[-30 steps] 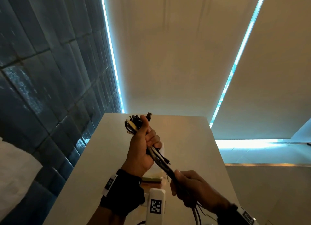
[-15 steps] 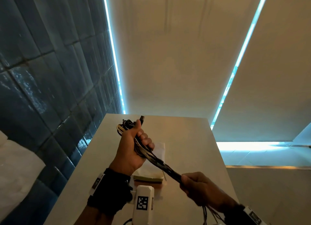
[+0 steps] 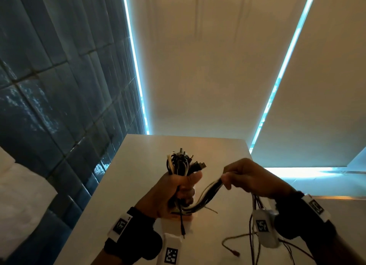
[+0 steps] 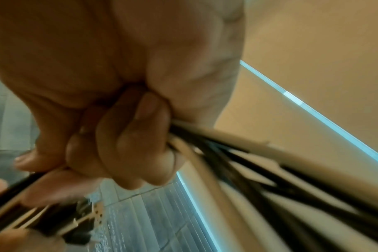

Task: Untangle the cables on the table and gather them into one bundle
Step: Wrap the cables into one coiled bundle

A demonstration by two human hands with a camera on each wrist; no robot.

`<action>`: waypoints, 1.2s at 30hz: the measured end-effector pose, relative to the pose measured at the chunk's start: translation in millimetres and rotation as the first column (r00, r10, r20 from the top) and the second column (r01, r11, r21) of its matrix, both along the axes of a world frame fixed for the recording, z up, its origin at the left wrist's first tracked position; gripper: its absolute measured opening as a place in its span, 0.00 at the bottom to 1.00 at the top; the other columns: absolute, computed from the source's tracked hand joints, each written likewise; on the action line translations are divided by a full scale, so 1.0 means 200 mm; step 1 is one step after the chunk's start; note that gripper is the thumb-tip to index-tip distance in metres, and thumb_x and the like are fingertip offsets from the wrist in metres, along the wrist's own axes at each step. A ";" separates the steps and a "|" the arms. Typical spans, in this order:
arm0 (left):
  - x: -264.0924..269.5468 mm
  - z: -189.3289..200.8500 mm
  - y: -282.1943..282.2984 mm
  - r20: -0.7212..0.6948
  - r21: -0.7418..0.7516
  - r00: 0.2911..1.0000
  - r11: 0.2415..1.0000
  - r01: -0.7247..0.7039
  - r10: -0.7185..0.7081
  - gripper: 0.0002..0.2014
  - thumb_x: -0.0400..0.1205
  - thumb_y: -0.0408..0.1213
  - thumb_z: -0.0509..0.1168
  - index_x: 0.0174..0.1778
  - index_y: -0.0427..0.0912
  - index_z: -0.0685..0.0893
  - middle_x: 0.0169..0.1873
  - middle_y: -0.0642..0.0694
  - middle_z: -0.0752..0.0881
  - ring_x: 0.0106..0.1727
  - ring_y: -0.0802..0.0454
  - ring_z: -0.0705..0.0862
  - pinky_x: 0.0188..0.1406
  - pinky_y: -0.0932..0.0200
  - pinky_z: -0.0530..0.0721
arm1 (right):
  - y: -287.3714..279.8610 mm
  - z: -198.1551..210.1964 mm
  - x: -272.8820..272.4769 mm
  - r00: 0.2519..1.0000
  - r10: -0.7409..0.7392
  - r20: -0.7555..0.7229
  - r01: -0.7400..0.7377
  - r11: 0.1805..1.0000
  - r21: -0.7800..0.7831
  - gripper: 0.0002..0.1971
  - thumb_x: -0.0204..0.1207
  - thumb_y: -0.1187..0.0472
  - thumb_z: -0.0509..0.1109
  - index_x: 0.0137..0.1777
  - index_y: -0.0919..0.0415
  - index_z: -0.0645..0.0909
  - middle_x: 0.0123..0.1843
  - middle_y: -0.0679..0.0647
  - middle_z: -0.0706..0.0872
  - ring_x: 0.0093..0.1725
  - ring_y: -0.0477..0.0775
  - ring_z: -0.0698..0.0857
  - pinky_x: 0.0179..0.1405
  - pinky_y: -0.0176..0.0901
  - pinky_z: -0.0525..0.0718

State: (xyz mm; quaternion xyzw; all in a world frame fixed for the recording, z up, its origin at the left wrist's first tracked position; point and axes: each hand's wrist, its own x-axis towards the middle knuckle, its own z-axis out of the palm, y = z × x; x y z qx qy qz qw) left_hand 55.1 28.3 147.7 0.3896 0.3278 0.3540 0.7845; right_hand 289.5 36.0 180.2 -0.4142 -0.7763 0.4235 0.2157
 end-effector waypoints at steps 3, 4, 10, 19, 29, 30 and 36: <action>0.01 0.03 -0.03 -0.058 0.074 0.994 0.992 0.101 -0.097 0.09 0.73 0.36 0.73 0.41 0.41 0.79 0.22 0.51 0.68 0.20 0.59 0.66 0.20 0.65 0.67 | 0.06 0.08 -0.06 0.998 0.052 0.027 -0.054 0.992 0.110 0.13 0.81 0.60 0.69 0.34 0.55 0.84 0.26 0.44 0.81 0.27 0.42 0.76 0.32 0.34 0.74; 0.02 0.05 -0.04 -0.100 0.106 0.989 0.987 0.123 -0.113 0.10 0.73 0.37 0.73 0.45 0.39 0.81 0.24 0.50 0.74 0.23 0.57 0.69 0.24 0.65 0.69 | 0.08 0.11 -0.08 0.997 0.068 0.034 -0.072 0.988 0.134 0.12 0.80 0.58 0.70 0.35 0.55 0.85 0.29 0.48 0.83 0.30 0.49 0.79 0.34 0.42 0.77; 0.05 0.10 -0.05 -0.286 0.191 0.947 0.959 0.208 -0.148 0.07 0.79 0.30 0.69 0.44 0.47 0.87 0.29 0.53 0.85 0.31 0.57 0.81 0.39 0.58 0.78 | 0.15 0.19 -0.19 0.987 0.128 0.100 -0.146 0.970 0.194 0.13 0.79 0.61 0.70 0.36 0.44 0.83 0.31 0.38 0.86 0.34 0.39 0.83 0.39 0.29 0.79; 0.04 0.07 -0.05 -0.149 0.055 0.963 0.971 0.235 -0.224 0.18 0.85 0.36 0.59 0.70 0.33 0.75 0.44 0.42 0.91 0.40 0.49 0.90 0.37 0.58 0.86 | 0.19 0.19 -0.20 0.987 0.107 0.122 -0.131 0.970 0.207 0.07 0.78 0.58 0.71 0.39 0.50 0.86 0.34 0.44 0.86 0.36 0.41 0.84 0.40 0.35 0.82; 0.02 0.01 -0.02 -0.083 0.059 0.941 0.940 0.335 -0.329 0.06 0.79 0.27 0.64 0.44 0.42 0.83 0.52 0.33 0.85 0.38 0.52 0.85 0.42 0.57 0.84 | 0.20 0.13 -0.16 0.985 0.115 0.127 -0.138 0.973 0.187 0.09 0.76 0.56 0.74 0.42 0.62 0.88 0.36 0.53 0.89 0.38 0.51 0.87 0.42 0.49 0.85; 0.02 0.01 -0.02 -0.072 0.050 0.947 0.947 0.318 -0.314 0.06 0.78 0.28 0.65 0.43 0.43 0.83 0.46 0.36 0.85 0.37 0.53 0.84 0.43 0.56 0.83 | 0.20 0.12 -0.16 0.988 0.111 0.109 -0.129 0.975 0.182 0.09 0.76 0.56 0.74 0.43 0.63 0.88 0.37 0.53 0.89 0.39 0.52 0.88 0.43 0.50 0.86; 0.02 0.02 0.00 -0.012 0.004 0.997 0.997 0.074 -0.073 0.11 0.79 0.36 0.68 0.55 0.36 0.82 0.26 0.46 0.75 0.24 0.55 0.73 0.28 0.60 0.76 | 0.22 0.03 -0.08 1.000 -0.009 -0.010 0.009 0.998 -0.065 0.10 0.78 0.54 0.70 0.45 0.61 0.82 0.26 0.44 0.79 0.22 0.41 0.70 0.19 0.31 0.68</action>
